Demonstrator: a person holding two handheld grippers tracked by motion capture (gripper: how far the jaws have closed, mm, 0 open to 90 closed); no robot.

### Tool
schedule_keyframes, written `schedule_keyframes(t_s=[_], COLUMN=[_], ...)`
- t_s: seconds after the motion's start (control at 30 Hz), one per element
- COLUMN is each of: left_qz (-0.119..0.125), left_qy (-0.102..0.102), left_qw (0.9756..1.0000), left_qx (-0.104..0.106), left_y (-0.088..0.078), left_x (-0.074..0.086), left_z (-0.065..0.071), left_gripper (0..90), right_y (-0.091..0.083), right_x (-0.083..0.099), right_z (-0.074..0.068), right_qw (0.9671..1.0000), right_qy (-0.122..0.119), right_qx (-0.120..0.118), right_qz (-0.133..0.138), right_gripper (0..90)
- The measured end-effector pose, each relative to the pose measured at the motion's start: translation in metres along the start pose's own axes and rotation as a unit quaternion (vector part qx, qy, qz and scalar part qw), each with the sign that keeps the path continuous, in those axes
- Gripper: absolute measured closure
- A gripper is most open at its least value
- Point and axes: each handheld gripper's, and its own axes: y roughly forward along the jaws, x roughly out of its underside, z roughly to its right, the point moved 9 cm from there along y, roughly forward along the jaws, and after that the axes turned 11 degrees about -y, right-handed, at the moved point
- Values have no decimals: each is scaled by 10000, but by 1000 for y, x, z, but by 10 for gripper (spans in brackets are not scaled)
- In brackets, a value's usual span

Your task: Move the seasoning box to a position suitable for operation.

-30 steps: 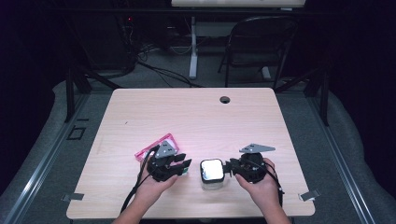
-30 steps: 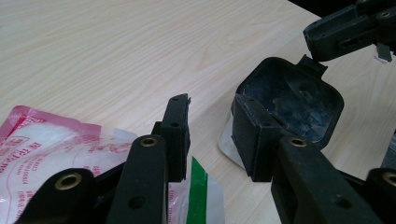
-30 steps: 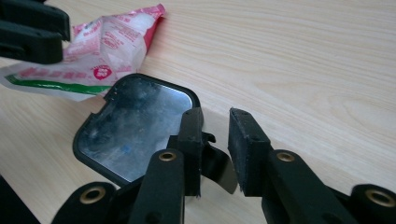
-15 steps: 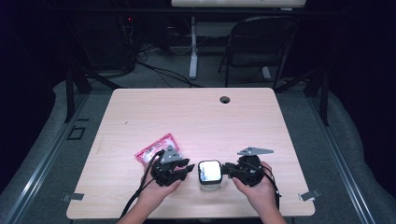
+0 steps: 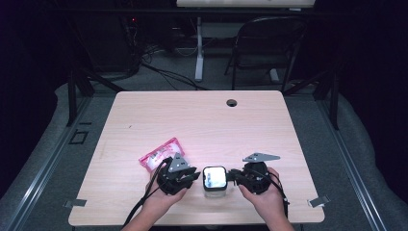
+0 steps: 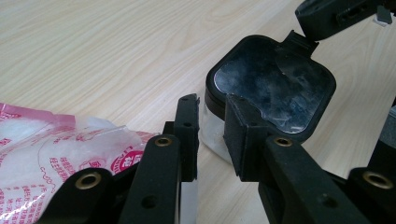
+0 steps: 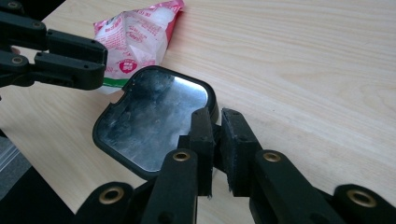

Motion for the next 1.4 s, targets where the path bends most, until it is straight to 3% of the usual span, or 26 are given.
schedule_keyframes(t_s=[0.33,0.93,1.4], left_qz=[-204,-549,-487], left_qy=[29,165,149], left_qw=[9998,9979,9981], left_qx=[78,296,356], left_y=[2,7,7], left_x=[8,25,23], left_z=[4,17,19], left_gripper=[806,851,875], right_y=[1,1,1], right_x=[2,2,3], right_z=[1,0,0], right_qw=[9999,9999,9998], right_qy=[10,14,143], right_qx=[-119,-120,-113], right_qz=[-16,35,72], right_gripper=[842,858,858])
